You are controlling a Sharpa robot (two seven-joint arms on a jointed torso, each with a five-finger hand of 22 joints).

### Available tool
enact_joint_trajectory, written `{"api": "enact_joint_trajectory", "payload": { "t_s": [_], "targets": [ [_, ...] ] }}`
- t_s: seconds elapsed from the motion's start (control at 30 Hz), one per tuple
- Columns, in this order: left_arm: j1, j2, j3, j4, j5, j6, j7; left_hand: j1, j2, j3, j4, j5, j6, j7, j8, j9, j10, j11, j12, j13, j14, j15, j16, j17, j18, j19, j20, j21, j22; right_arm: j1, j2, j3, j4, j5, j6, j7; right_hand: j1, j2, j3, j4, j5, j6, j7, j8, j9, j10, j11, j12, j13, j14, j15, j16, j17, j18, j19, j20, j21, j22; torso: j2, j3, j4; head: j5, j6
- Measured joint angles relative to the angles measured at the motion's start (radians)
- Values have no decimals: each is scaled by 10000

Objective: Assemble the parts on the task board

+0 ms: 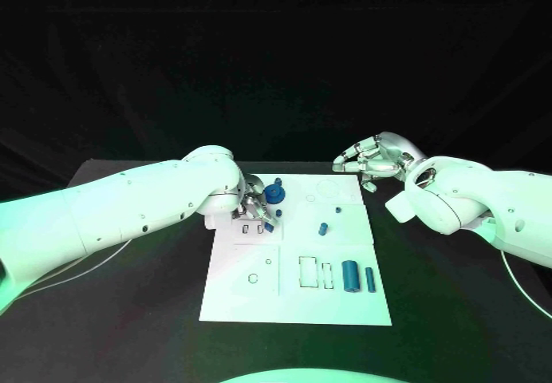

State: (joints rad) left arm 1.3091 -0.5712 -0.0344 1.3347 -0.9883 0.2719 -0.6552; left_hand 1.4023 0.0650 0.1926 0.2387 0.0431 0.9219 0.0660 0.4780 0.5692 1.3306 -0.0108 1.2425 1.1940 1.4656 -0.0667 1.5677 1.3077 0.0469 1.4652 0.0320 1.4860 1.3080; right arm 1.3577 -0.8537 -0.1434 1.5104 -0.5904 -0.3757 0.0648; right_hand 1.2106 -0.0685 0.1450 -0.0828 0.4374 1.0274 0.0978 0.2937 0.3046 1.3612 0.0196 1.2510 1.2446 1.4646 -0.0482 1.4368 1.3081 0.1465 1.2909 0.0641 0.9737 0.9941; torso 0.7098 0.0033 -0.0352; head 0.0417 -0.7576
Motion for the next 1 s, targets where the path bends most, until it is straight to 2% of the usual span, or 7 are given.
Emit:
{"api": "enact_joint_trajectory", "payload": {
  "t_s": [0.13, 0.17, 0.2, 0.4, 0.53, 0.67, 1.0],
  "targets": [
    [-15, -145, -1, 73, 269, -47, 1, -53, -288, 415, 275, -2, 0, 0, 131, 169, 0, 0, -56, -5, 0, 1, 0, 0, 0, 0, 0, 0, 0, -9, 2, -3, -16, -1, 6, -12, 0, 0, 0, 0, 0, -31, 31, 0, 12, 0, 0, 0, -14, 0, 0, 0, 0, 0, 0, 0, 0, -1, -1, -1, 3, 12, 1],
    [-16, -194, 7, 100, 340, -68, 1, -295, -589, 1075, 263, -2, 0, 0, 208, 281, 24, -23, -56, 74, 0, 0, 0, -1, 0, 0, 0, 0, 0, -10, -2, -3, -17, -1, 7, -15, 0, 0, 0, 0, 0, -31, 31, 0, 12, 0, 0, 0, -14, 0, 0, 0, -1, 0, 0, 0, 0, -1, -1, -1, 4, 12, 2],
    [-16, -248, 18, 133, 416, -94, 1, -372, -715, 1247, 291, -2, 1, 0, 262, 282, 40, -39, -51, 105, -1, -1, 0, -1, 1, 0, 0, 0, 0, -11, -8, -4, -17, -2, 8, -18, 0, -1, 0, 0, 0, -31, 31, 0, 11, 0, 0, 0, -13, 0, 0, 0, -1, -1, 0, 0, 0, -1, -1, -1, 11, 13, 6],
    [-16, -677, 48, 424, 931, -343, -7, -686, -1029, 1912, 157, 0, 2, 0, 400, 290, 94, -92, -49, 104, -1, -1, 0, -1, 2, 0, 0, 0, -1, -13, -29, -6, -25, -8, 14, -42, 1, -1, -29, 29, 0, -31, 31, 0, 11, 0, 0, -66, -52, 0, 0, 0, -2, 0, -36, 36, 0, -22, -3, 9, 50, 12, 17],
    [-15, -921, 54, 603, 1185, -570, -17, -762, -1105, 2057, 143, 33, 2, 0, 483, 301, 112, -109, 8, 161, 31, -33, 0, -2, 1, 37, -37, 0, -1, -15, -29, -8, -33, -11, 19, -51, 1, -1, -29, 29, -1, -31, 31, 0, 10, 0, 0, -66, -52, 0, 0, 0, -2, 1, -36, 36, 0, -22, -17, 20, 89, 7, 17],
    [-29, -1077, 62, 718, 1340, -815, -18, -890, -1222, 2331, 36, 33, -34, -35, 555, 577, 112, -109, 7, 175, -3, -67, 0, -2, 2, 14, -59, 0, -2, -19, -20, -8, -37, -12, 29, -55, 1, -1, -29, 29, 0, -68, -5, 0, 24, -37, 37, -66, -77, 36, 36, 0, -3, 0, -36, 36, 0, -34, -25, 37, 121, 12, 20],
    [-287, -1193, 59, 755, 1183, -1335, -15, -978, -1233, 2464, 40, 32, -54, -56, 611, 578, 146, -142, 7, 174, -3, -66, 0, -2, 1, 0, -73, 0, -3, -41, -35, -11, -37, -11, 55, -61, 1, -2, -29, 29, -1, -68, -5, 0, 24, -37, 37, -66, -77, 36, 36, 0, -4, 0, -36, 36, 0, -34, -33, 39, 128, 52, 14]
  ]
}}
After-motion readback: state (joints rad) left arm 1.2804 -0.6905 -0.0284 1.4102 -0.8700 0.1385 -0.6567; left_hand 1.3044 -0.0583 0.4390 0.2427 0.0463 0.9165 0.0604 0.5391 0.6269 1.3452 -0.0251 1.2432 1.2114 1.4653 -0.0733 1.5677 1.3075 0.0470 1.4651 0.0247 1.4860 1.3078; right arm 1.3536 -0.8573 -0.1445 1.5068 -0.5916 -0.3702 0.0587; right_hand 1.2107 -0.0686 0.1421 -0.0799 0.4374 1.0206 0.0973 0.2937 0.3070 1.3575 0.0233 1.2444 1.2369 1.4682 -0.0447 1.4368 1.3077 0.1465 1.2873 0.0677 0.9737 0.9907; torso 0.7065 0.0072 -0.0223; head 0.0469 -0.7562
